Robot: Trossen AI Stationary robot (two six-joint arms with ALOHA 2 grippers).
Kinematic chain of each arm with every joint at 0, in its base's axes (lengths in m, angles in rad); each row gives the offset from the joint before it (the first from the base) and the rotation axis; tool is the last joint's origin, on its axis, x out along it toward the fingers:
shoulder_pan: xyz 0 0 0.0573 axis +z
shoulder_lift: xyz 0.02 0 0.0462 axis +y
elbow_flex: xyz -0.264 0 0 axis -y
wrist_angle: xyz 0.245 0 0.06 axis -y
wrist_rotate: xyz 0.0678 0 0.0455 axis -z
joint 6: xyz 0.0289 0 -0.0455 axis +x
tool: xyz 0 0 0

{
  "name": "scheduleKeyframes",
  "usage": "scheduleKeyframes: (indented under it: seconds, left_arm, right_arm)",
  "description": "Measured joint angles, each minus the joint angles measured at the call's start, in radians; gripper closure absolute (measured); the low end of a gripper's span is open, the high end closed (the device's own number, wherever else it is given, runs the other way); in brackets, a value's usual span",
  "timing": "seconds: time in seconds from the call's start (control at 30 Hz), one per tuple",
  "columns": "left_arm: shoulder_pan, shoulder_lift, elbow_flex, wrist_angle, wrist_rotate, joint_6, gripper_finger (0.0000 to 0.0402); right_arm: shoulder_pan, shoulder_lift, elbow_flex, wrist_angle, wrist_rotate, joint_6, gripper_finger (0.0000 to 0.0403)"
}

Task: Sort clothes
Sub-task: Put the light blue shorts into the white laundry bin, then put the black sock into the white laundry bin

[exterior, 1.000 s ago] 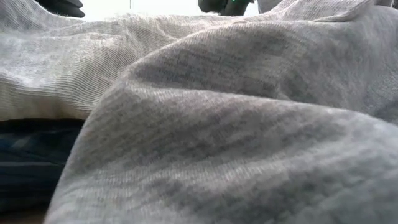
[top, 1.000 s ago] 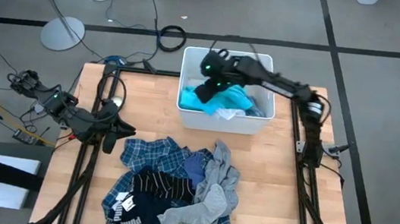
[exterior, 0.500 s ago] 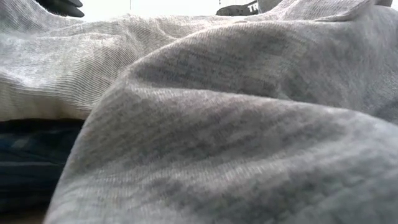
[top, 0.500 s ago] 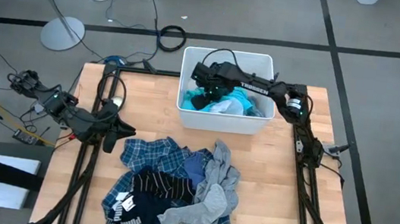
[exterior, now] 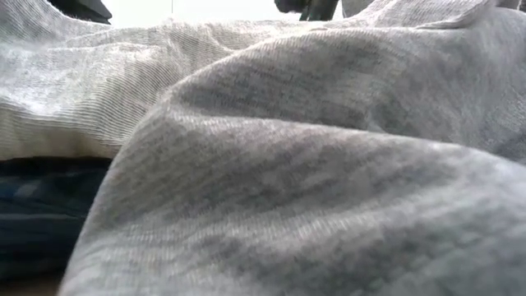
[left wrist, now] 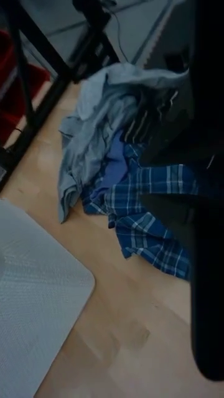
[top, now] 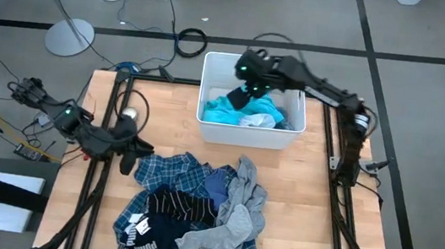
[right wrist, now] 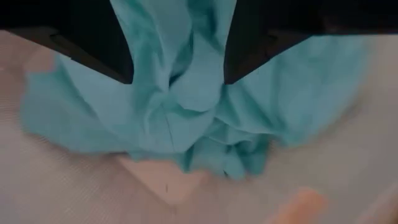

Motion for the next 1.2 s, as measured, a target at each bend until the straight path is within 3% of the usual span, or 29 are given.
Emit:
scheduleKeyframes:
  seconds: [0.27, 0.43, 0.7, 0.83, 0.93, 1.2]
  left_arm:
    - [0.0, 0.108, 0.0, 0.001, 0.029, 0.0, 0.0318]
    - [0.0, 0.193, 0.0, 0.002, 0.168, 0.081, 0.0318]
    - [0.0, 0.359, 0.0, 0.165, 0.31, 0.222, 0.0318]
    - [0.0, 0.442, 0.0, 0.227, 0.365, 0.228, 0.0318]
    - [0.0, 0.499, 0.0, 0.26, 0.389, 0.204, 0.0318]
    - [0.0, 0.635, 0.0, 0.368, 0.398, 0.231, 0.0319]
  right_arm:
    - [0.089, -0.236, 0.0, 0.0, 0.021, 0.115, 0.0155]
    - [0.226, -0.342, 0.0, -0.019, 0.169, 0.165, 0.0155]
    - [0.572, -0.405, 0.0, -0.2, 0.523, 0.308, 0.0155]
    - [0.756, -0.407, 0.0, -0.333, 0.566, 0.454, 0.0157]
    - [0.897, -0.418, -0.048, -0.333, 0.597, 0.547, 0.0161]
    - [1.251, -0.449, -0.349, -0.33, 0.724, 0.98, 0.0173]
